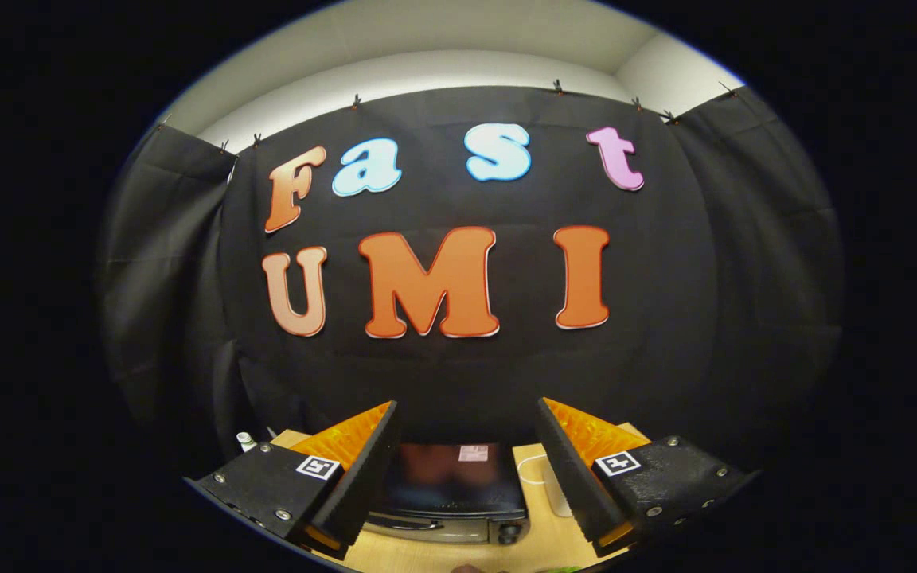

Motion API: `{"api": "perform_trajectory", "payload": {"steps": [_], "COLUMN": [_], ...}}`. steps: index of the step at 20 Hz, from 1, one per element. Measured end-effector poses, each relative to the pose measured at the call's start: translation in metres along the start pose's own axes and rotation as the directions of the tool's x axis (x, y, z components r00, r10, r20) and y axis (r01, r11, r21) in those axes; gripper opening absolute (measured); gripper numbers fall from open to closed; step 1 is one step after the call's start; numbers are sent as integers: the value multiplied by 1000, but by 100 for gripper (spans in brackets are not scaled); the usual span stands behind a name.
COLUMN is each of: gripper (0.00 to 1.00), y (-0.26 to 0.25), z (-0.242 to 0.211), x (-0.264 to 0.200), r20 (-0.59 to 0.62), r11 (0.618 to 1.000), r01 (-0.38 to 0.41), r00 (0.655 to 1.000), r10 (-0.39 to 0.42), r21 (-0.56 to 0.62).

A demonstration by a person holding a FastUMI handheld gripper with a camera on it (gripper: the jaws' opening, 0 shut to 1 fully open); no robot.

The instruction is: Open the toaster oven, put the food inside, and close the toaster oven door.

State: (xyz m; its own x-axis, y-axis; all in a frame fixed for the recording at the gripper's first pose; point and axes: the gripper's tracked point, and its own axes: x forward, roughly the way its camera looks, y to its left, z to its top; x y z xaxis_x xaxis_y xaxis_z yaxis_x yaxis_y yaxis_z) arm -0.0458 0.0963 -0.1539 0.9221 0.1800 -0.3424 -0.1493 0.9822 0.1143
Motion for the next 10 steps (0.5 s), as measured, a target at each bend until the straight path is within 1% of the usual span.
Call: {"api": "perform_trajectory", "payload": {"steps": [5, 8, 10], "gripper": [100, 100, 100], "y": [47, 66, 72], "z": [-60, -100, -119], "x": [13, 21, 26], "r20": [-149, -244, -278], "r11": [997, 996, 997], "r01": [-68, -81, -72], "r00": [986, 966, 958], "r10": [72, 88, 77], "r21": [29, 36, 28]}}
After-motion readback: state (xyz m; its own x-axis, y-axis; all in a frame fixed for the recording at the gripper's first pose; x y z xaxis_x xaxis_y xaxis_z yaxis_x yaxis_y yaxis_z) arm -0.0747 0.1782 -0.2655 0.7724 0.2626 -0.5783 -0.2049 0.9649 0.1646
